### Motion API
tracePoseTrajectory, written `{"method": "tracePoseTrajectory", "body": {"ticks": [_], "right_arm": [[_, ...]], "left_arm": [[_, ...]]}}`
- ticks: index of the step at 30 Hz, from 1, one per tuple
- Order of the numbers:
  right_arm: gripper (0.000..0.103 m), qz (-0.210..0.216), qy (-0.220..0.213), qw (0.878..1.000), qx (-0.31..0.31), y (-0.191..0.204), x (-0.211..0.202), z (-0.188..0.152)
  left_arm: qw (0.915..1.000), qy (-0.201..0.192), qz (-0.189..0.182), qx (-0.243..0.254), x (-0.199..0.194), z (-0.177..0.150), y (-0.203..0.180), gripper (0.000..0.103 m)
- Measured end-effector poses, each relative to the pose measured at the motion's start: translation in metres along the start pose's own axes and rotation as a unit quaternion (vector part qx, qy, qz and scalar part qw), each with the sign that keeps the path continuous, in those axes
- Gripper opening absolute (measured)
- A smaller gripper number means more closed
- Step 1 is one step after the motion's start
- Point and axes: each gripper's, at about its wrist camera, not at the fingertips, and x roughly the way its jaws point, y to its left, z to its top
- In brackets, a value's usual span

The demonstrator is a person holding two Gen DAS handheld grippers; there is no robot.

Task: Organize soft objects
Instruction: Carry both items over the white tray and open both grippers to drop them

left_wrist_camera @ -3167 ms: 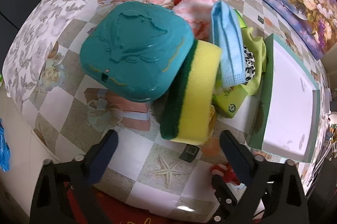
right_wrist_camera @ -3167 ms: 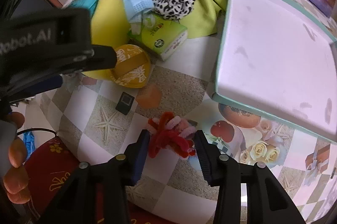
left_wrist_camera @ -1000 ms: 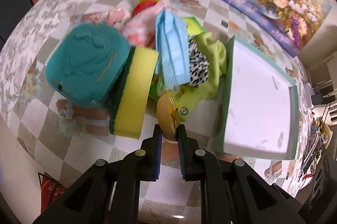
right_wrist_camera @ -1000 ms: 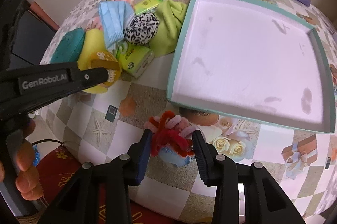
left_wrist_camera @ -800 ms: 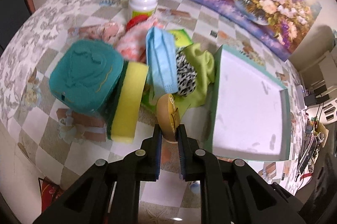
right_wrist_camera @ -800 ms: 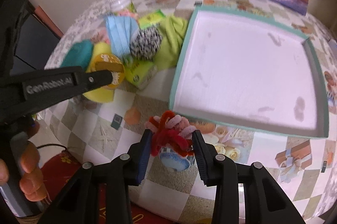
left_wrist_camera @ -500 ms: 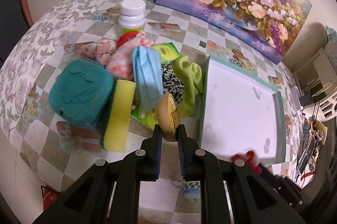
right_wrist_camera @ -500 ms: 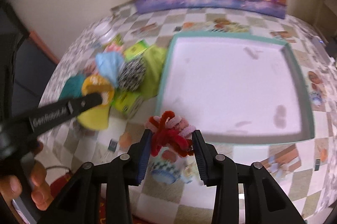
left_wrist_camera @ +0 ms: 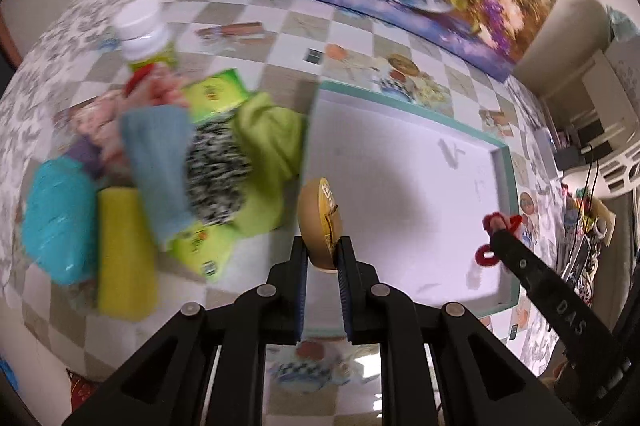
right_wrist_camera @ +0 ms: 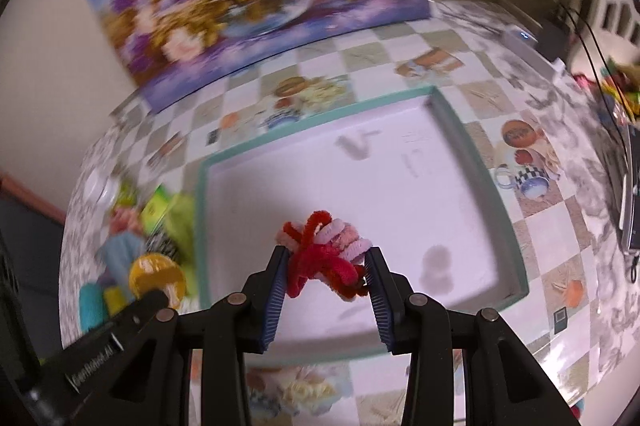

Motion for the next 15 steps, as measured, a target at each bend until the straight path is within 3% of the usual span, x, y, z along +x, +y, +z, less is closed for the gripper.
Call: {"method": "tracePoseTrajectory", "body": {"ticks": [9, 15], "right_arm": [[0.041, -0.069, -0.005, 0.996, 0.051, -0.054, 0.019, 0.019], [0.041, -0.079, -0.003, 0.995, 0.061, -0.072, 0.020, 0.022]], "left_arm": [[0.9993, 0.020, -0.011, 0.029, 0.042, 0.018, -0.041, 0.016], [0.9990, 0.017, -0.016, 0.039, 0.059, 0.028, -0.057, 0.016]]}}
